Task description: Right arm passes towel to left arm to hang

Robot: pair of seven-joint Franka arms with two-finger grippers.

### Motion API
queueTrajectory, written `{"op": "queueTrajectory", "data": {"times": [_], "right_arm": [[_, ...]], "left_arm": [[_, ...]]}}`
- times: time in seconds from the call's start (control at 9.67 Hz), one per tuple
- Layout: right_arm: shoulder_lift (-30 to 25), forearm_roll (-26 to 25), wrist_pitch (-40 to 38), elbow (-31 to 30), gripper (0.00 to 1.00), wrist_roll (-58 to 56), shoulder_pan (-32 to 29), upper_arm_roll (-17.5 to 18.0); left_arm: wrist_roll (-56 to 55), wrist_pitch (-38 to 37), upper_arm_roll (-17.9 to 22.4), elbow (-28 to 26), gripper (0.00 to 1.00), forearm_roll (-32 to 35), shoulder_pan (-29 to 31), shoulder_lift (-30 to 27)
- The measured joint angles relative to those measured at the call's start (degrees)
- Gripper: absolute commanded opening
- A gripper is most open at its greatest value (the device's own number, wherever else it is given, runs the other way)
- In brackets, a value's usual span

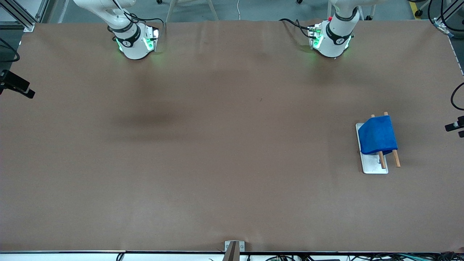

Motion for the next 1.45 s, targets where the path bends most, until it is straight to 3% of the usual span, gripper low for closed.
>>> {"op": "queueTrajectory", "data": {"times": [0.41,0.72,1.03,1.45], "right_arm": [[0.0,-0.01,0.65,-0.01,1.0,0.0,0.06,0.07],[0.0,-0.02,1.05,-0.02,1.0,0.0,0.07,0.0],[-0.02,-0.02,1.09,-0.04,1.0,0.0,0.08,0.04],[-0.06,-0.02,1.23,-0.03,1.0,0.01,0.07,-0.01]], "left_arm": [[-18.54,2.38,-17.11,-0.12,1.0,21.02,-0.79,-12.92],[-31.25,2.35,-26.52,-5.5,1.0,28.26,-0.86,-21.41],[-38.82,2.28,-30.33,-12.47,1.0,28.48,-0.87,-29.42],[-39.78,1.26,-31.65,-13.09,1.0,29.12,-1.44,-30.48]]}}
